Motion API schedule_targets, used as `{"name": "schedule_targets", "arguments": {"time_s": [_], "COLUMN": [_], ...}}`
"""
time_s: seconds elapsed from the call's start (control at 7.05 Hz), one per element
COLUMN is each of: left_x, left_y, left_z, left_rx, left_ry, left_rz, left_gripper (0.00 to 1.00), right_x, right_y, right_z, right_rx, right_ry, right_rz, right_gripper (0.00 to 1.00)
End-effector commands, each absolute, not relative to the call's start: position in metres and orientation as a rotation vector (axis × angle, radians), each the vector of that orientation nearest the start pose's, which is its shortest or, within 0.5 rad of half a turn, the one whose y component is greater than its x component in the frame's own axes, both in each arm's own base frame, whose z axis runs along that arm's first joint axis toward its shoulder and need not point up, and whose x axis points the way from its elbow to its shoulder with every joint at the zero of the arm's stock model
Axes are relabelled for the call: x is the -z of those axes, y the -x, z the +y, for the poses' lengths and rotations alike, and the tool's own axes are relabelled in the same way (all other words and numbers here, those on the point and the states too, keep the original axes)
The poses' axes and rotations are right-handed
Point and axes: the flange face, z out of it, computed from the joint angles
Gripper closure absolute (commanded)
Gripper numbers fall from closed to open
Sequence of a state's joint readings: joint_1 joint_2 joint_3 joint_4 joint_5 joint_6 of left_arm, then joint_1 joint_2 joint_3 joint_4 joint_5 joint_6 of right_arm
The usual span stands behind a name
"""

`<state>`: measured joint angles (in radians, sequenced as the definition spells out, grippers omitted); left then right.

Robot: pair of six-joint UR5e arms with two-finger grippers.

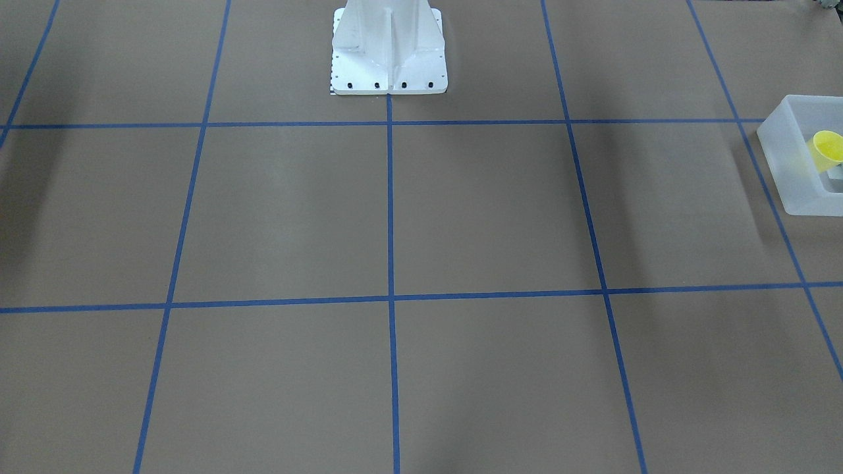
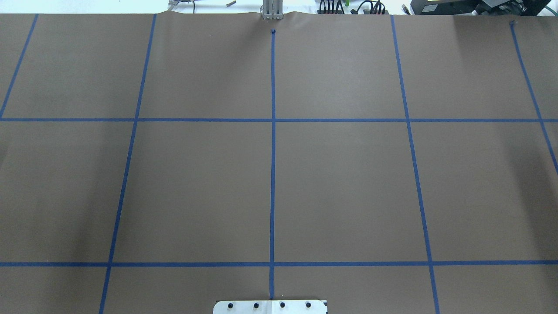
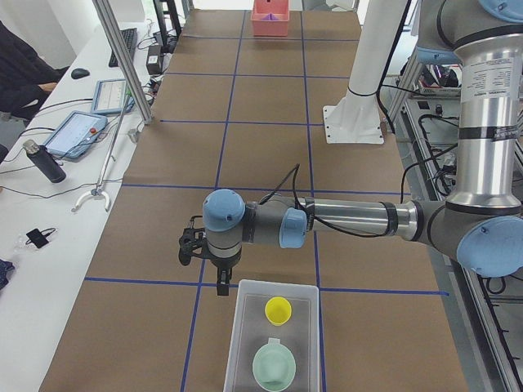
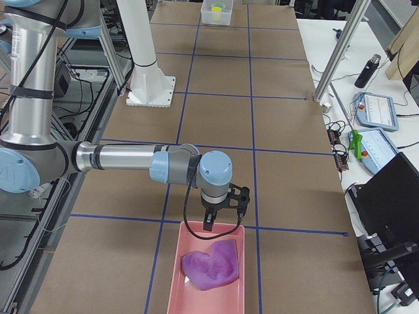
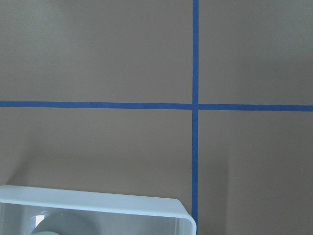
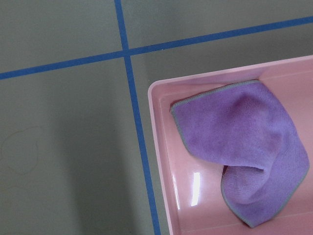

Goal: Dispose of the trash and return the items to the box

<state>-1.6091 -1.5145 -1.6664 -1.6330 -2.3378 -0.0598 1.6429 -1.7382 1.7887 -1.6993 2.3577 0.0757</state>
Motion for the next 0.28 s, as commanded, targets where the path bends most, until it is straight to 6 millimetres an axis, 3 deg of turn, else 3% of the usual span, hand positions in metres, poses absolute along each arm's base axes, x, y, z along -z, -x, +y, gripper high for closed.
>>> {"name": "schedule_targets", "arguments": {"time_s": [0.0, 0.14], "left_x": [-0.6340, -0.6347], "left_y": [0.0823, 0.0823], "left_z": [-0.4719, -0.4712], "left_rx": [0.056, 0.056], "left_ry": [-0.085, -0.084], "left_rz": [0.767, 0.767], "left_gripper": [0.01, 0.01], "right_x": [-0.6410, -0.6403], "right_y": [-0.0924, -0.0924], "right_z": [-0.4084, -0.4085], "right_rx": [-0.171, -0.171], "right_ry": [0.078, 0.077], "right_rz": [-0.787, -0.787], "right_gripper": [0.00, 0.00]}}
